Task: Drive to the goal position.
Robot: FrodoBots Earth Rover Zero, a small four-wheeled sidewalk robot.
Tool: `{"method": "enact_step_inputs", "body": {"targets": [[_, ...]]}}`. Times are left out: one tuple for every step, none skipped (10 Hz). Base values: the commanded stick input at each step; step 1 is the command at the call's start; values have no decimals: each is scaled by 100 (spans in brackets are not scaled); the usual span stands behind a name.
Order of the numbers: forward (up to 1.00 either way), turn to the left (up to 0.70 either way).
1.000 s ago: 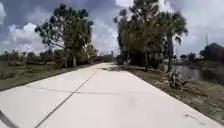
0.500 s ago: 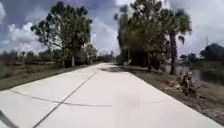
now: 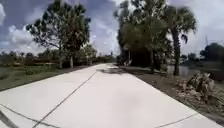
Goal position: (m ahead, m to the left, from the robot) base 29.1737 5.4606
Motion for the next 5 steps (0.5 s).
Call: {"method": "enact_step_inputs", "body": {"targets": [[85,1],[85,0],[85,0],[85,0],[85,0]]}}
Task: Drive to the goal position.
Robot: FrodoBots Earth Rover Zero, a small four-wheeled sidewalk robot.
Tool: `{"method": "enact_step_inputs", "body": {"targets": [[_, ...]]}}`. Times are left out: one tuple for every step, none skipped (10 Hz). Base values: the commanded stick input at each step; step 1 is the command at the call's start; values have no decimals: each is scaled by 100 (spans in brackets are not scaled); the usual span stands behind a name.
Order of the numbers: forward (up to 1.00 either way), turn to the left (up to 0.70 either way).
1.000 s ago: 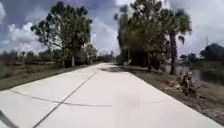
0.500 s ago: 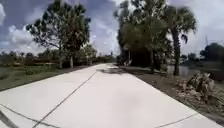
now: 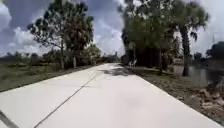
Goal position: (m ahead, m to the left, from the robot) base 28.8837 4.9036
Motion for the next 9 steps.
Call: {"method": "enact_step_inputs", "body": {"targets": [[85,0],[85,0],[85,0],[85,0],[85,0],[85,0],[85,0],[85,0],[85,0]]}}
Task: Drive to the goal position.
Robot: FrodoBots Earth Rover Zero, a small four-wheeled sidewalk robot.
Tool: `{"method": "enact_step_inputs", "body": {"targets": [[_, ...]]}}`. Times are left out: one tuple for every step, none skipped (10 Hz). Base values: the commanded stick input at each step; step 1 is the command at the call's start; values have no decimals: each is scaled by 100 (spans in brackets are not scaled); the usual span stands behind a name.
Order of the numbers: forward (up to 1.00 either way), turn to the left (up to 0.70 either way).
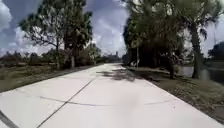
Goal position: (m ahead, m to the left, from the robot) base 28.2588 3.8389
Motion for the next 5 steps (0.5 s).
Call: {"method": "enact_step_inputs", "body": {"targets": [[85,0],[85,0],[85,0],[85,0],[85,0]]}}
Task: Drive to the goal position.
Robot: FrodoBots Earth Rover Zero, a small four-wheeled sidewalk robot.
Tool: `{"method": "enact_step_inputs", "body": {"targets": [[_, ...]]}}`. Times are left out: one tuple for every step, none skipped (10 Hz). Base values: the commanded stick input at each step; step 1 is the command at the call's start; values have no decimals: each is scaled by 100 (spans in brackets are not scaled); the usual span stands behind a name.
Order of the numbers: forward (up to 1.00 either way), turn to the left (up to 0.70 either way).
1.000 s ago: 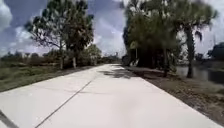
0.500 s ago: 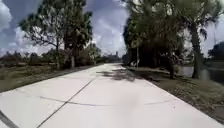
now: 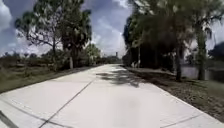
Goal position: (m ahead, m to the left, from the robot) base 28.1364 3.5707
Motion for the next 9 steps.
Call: {"method": "enact_step_inputs", "body": {"targets": [[85,0],[85,0],[85,0],[85,0],[85,0],[85,0],[85,0],[85,0],[85,0]]}}
